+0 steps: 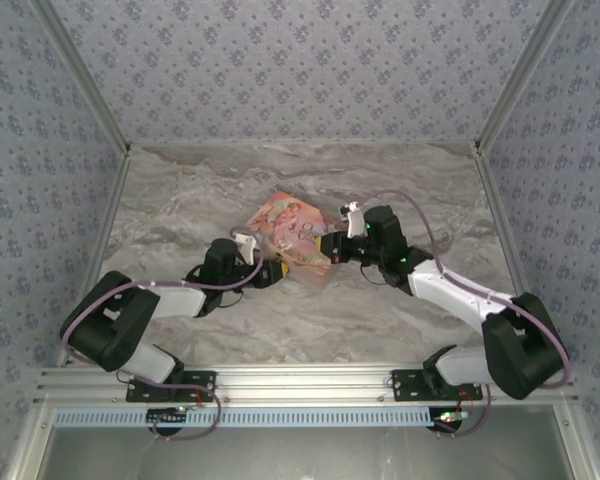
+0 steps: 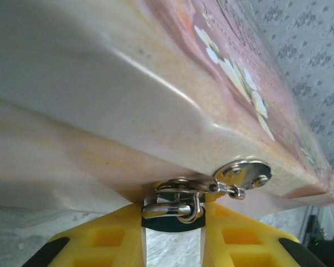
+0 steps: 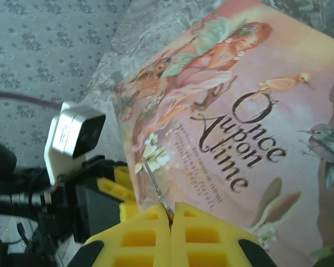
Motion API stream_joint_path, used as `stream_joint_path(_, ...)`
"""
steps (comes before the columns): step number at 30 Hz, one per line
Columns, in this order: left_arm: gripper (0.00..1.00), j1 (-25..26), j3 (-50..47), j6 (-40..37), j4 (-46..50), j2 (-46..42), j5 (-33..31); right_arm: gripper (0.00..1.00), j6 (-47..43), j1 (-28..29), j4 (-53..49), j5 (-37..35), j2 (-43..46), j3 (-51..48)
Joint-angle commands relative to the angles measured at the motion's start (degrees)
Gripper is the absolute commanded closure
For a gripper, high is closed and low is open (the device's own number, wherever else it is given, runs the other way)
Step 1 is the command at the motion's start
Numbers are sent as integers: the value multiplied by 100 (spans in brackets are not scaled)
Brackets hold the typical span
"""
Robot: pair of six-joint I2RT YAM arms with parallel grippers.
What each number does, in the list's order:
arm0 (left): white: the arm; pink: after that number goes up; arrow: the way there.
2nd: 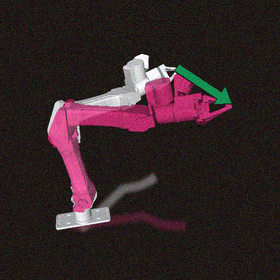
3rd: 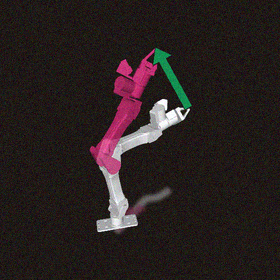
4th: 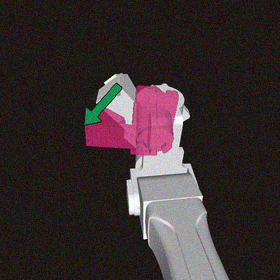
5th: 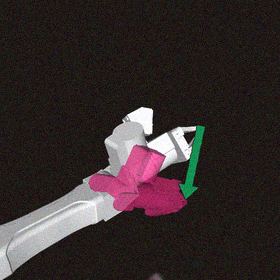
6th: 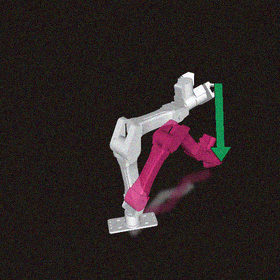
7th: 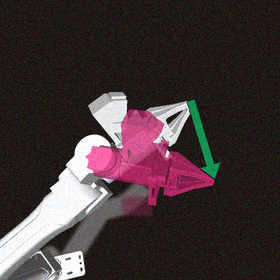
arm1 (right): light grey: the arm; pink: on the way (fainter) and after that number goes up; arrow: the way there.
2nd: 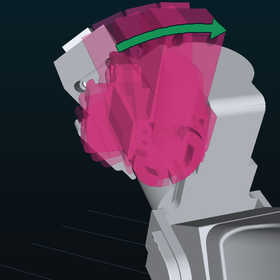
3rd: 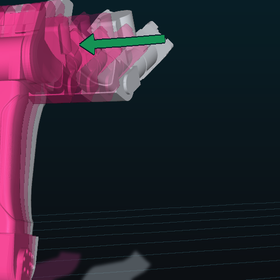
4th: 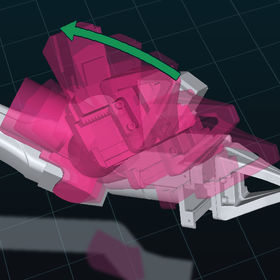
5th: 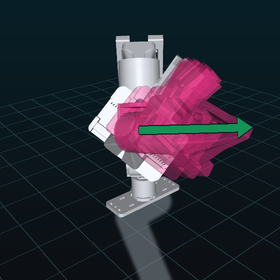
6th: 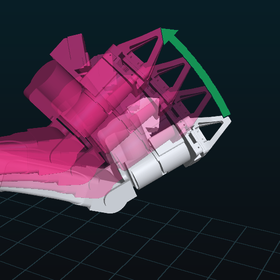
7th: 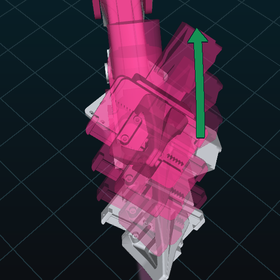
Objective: Unlock the padlock with the key
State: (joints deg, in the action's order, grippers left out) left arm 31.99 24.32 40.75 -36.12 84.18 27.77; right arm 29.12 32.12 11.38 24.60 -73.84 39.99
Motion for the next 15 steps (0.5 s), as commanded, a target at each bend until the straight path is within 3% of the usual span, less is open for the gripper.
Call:
stream_joint_path(1, 78, 85, 394, 497, 329, -361, -22, 96, -668, 248, -180, -235, 327, -327)
stream_joint_path(8, 78, 188, 861, 931, 1307, -666, -83, 96, -1173, 911, 361, -764, 652, -1026)
stream_joint_path(15, 78, 274, 1080, 1466, 1301, -618, 19, 96, -1516, 1317, 969, -1157, 357, -1379)
